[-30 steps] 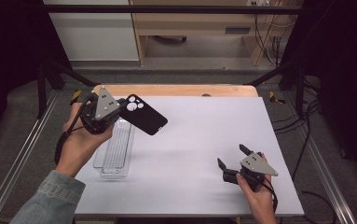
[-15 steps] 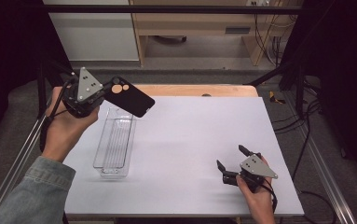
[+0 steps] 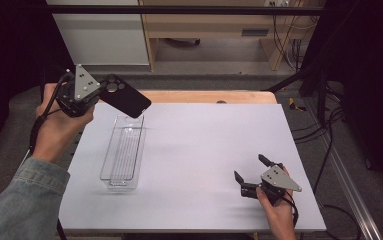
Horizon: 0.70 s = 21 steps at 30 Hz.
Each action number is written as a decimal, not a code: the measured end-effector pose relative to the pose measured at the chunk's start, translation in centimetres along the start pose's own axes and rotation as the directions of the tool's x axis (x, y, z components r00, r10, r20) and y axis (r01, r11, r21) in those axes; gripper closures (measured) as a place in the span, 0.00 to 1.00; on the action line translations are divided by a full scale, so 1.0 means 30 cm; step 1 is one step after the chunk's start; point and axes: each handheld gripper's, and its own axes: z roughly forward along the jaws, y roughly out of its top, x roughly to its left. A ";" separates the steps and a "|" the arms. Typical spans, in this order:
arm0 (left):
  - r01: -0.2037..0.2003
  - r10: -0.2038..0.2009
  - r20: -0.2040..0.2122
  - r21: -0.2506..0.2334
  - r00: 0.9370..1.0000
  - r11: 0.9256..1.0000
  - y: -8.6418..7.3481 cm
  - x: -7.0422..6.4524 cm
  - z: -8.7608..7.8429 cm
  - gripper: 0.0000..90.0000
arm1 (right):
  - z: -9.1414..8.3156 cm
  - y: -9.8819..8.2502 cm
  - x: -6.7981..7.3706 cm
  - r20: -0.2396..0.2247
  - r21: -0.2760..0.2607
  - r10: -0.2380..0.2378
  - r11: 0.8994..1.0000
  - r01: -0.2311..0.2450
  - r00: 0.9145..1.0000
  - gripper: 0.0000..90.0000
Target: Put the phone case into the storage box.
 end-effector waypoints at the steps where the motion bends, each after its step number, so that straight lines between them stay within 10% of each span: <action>1: -0.007 0.007 -0.004 0.002 1.000 1.000 -0.003 0.006 0.004 0.95 | -0.001 0.000 -0.001 0.000 0.000 0.000 1.000 0.000 1.000 0.05; 10: -0.099 0.099 0.004 0.029 0.995 0.995 -0.019 0.032 0.045 0.95 | 0.003 -0.003 0.002 -0.011 -0.004 -0.003 1.000 0.003 1.000 0.04; 21: -0.122 0.120 0.038 0.039 0.992 0.992 -0.043 0.051 0.083 0.95 | 0.007 -0.004 0.005 -0.019 -0.011 0.005 1.000 -0.005 1.000 0.04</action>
